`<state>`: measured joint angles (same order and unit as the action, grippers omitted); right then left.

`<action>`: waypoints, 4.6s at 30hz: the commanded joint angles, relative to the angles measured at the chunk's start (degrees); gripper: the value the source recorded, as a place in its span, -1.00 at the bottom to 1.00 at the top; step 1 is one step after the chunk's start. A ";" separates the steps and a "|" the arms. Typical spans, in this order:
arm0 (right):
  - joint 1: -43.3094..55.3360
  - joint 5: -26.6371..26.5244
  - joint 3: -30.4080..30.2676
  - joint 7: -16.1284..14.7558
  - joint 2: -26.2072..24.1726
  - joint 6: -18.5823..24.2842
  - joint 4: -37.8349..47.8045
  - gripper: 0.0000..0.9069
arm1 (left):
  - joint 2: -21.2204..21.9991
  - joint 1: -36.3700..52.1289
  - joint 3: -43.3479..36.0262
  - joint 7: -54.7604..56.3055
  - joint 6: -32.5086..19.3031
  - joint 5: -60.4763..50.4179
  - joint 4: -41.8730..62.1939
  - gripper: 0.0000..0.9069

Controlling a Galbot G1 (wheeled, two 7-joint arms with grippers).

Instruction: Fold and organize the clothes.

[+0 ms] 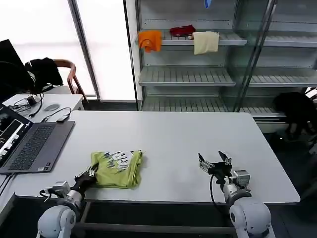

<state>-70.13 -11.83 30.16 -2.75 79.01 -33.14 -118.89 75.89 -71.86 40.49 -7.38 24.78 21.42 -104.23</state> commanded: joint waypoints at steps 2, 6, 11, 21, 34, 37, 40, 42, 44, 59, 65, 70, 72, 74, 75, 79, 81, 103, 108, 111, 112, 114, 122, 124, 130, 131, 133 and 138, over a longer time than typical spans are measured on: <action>0.23 -0.28 0.28 -0.10 -0.36 0.02 0.55 1.00 | -5.72 1.22 6.81 -5.03 -5.99 -15.53 -3.29 -1.00; 0.35 -0.68 0.45 -0.12 -0.62 0.05 1.11 1.00 | -12.64 3.06 10.46 -8.07 -6.17 -19.48 -2.65 -1.00; 0.47 -1.26 0.80 -0.26 -0.90 0.18 1.71 1.00 | -20.16 5.76 13.00 -11.01 -6.08 -23.64 0.01 -1.00; 0.65 -1.82 1.08 -0.36 -1.24 1.43 4.33 1.00 | -24.96 10.06 8.41 -15.45 -1.96 -30.02 -5.67 -0.98; -0.04 -2.56 2.82 -0.27 -3.19 3.18 8.05 1.00 | -2.95 2.42 -13.87 -13.30 -2.53 -51.00 -12.26 -0.96; -0.02 -2.55 3.04 -0.24 -3.16 3.16 8.07 1.00 | 0.38 3.79 -20.01 -11.22 0.09 -51.12 -11.50 -0.96; -0.02 -2.47 3.12 -0.16 -3.00 3.11 7.98 1.00 | 2.78 4.96 -23.61 -8.85 1.83 -48.72 -9.13 -0.96; -0.02 -2.39 3.10 -0.15 -2.91 3.03 7.81 1.00 | 4.09 5.88 -26.26 -6.80 3.24 -46.67 -7.70 -0.96; 0.08 -2.22 3.00 -0.13 -2.77 2.89 7.66 1.00 | 5.78 7.28 -27.84 -4.55 5.16 -42.14 -6.01 -0.96; 1.38 -1.62 1.29 -0.49 -1.30 1.02 4.21 1.00 | 13.55 16.62 -34.15 5.45 6.92 -29.53 5.96 -0.96; 2.07 -1.48 -0.02 -0.39 -0.37 0.06 4.12 1.00 | 14.17 22.39 -35.09 8.92 6.44 -26.36 10.28 1.00; 2.49 -1.76 -1.41 -1.92 0.59 0.05 4.52 1.00 | 12.58 22.62 -35.54 9.47 5.31 -20.80 8.42 1.00; 3.37 -2.47 -2.52 -2.19 1.62 0.04 6.01 1.00 | 11.61 22.93 -35.40 11.93 3.72 -14.05 5.20 1.00; 4.05 -3.26 -3.35 -2.12 2.36 -0.01 7.01 1.00 | 9.91 24.00 -34.59 13.22 4.17 -8.12 2.30 1.00; 4.83 -5.24 -4.74 -1.84 3.20 -0.08 8.28 1.00 | 8.59 24.82 -33.86 13.53 4.02 -6.71 0.82 1.00; 7.05 -11.32 -8.30 -0.60 5.41 -0.17 11.25 1.00 | 3.77 25.37 -28.93 12.49 4.43 -3.76 -3.02 1.00; 8.59 -17.11 -11.27 2.52 6.31 -0.20 13.10 1.00 | 1.83 24.67 -24.68 11.45 4.42 -2.83 -3.86 1.00; 11.80 -22.97 -16.40 16.61 7.39 -0.14 17.79 -1.00 | -3.94 11.77 -11.95 8.55 4.94 -1.77 -9.34 1.00; 11.16 -22.43 -15.75 17.20 7.08 -0.16 17.63 -1.00 | -3.48 10.87 -11.96 8.60 5.04 -2.21 -8.72 1.00; 10.88 -22.26 -15.56 17.30 6.78 -0.12 17.32 -1.00 | -3.28 10.53 -11.84 8.69 5.02 -2.32 -8.63 1.00; 10.81 -22.24 -15.22 17.26 6.94 -0.11 17.12 -1.00 | -3.27 10.43 -11.83 8.70 4.98 -2.35 -8.64 1.00; 10.67 -21.98 -14.66 17.18 7.35 -0.12 16.76 -1.00 | -3.25 10.24 -11.84 8.69 4.98 -2.38 -8.80 1.00; 12.06 -21.34 -12.23 16.75 6.93 -0.16 14.83 -1.00 | -2.83 9.16 -11.88 8.63 4.75 -2.86 -9.19 1.00; 12.45 -21.74 -11.67 16.72 5.56 -0.18 14.31 -1.00 | -2.75 8.90 -11.87 8.60 4.73 -2.92 -9.24 1.00; 9.95 -21.71 -9.91 14.71 2.05 -0.28 12.61 -1.00 | -2.60 8.53 -11.82 8.31 4.73 -3.19 -9.11 1.00; 9.27 -21.10 -10.01 14.12 1.72 -0.27 12.17 -0.91 | -2.58 8.42 -11.81 8.21 4.72 -3.25 -9.05 1.00; 7.40 -19.26 -10.42 12.89 1.40 -0.28 10.58 1.00 | -2.54 8.26 -11.74 7.87 4.73 -3.43 -8.99 1.00; 4.41 -14.56 -10.32 11.61 2.06 -0.26 7.93 1.00 | -2.65 7.69 -11.29 7.46 4.59 -3.85 -8.97 1.00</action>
<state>-60.97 -31.98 18.89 11.30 82.78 -33.44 -106.82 73.42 -63.58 28.75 0.36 29.44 17.69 -113.16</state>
